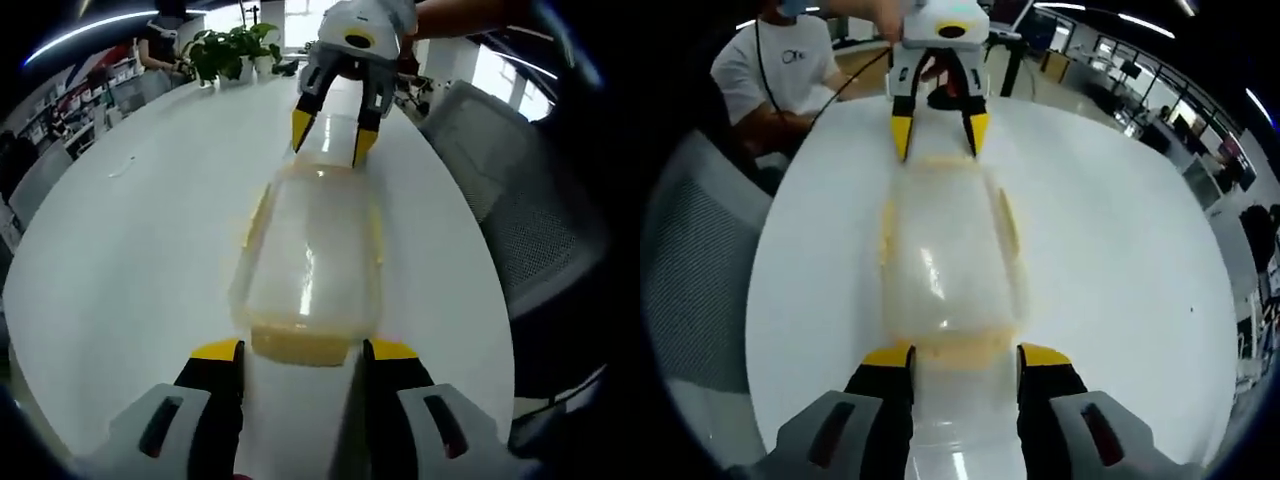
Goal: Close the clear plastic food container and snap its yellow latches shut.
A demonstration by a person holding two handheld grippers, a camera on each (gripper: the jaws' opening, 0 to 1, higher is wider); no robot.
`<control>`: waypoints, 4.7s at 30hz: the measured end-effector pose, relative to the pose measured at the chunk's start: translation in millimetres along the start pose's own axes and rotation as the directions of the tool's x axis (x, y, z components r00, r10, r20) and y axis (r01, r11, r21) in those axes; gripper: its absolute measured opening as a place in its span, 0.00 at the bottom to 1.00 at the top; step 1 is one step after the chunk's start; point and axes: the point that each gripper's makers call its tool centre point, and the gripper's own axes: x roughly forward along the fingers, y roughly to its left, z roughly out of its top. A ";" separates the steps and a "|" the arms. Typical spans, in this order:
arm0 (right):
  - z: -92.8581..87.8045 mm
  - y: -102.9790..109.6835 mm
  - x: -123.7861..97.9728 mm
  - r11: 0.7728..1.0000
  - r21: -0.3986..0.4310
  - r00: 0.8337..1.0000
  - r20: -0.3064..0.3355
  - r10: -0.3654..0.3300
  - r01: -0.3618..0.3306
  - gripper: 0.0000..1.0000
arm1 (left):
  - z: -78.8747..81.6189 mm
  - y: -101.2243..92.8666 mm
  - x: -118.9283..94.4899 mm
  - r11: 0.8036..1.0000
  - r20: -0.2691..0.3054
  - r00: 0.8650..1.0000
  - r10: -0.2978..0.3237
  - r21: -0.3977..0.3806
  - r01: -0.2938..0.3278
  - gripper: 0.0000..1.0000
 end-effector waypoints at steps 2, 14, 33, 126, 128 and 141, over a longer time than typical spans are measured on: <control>-0.6 -1.0 2.4 1.000 -0.008 1.000 -0.018 0.010 -0.010 0.41 | -2.0 -0.7 1.7 1.000 -0.023 1.000 -0.006 0.025 0.007 0.47; -6.4 2.5 15.1 0.994 -0.057 0.990 -0.115 0.082 -0.089 0.39 | -5.3 -3.0 7.5 0.995 -0.075 0.996 -0.039 0.093 0.046 0.45; -7.5 3.7 18.7 0.984 -0.050 0.964 -0.215 0.155 -0.169 0.41 | 0.9 -0.2 12.5 0.995 -0.123 0.992 -0.035 0.093 0.046 0.40; -34.5 -16.5 -101.1 0.990 -0.057 0.990 -0.069 0.122 -0.126 0.40 | 117.4 -13.1 -23.5 0.998 -0.109 0.994 -0.015 0.053 0.021 0.39; -39.4 -16.8 -102.9 0.990 -0.056 0.990 -0.068 0.123 -0.126 0.40 | 121.2 -13.1 -19.7 0.998 -0.103 0.995 -0.019 0.051 0.025 0.39; -65.7 -22.2 -113.9 0.990 -0.048 0.989 -0.075 0.126 -0.129 0.40 | 144.4 -13.2 -1.6 0.998 -0.085 0.996 -0.029 0.052 0.033 0.39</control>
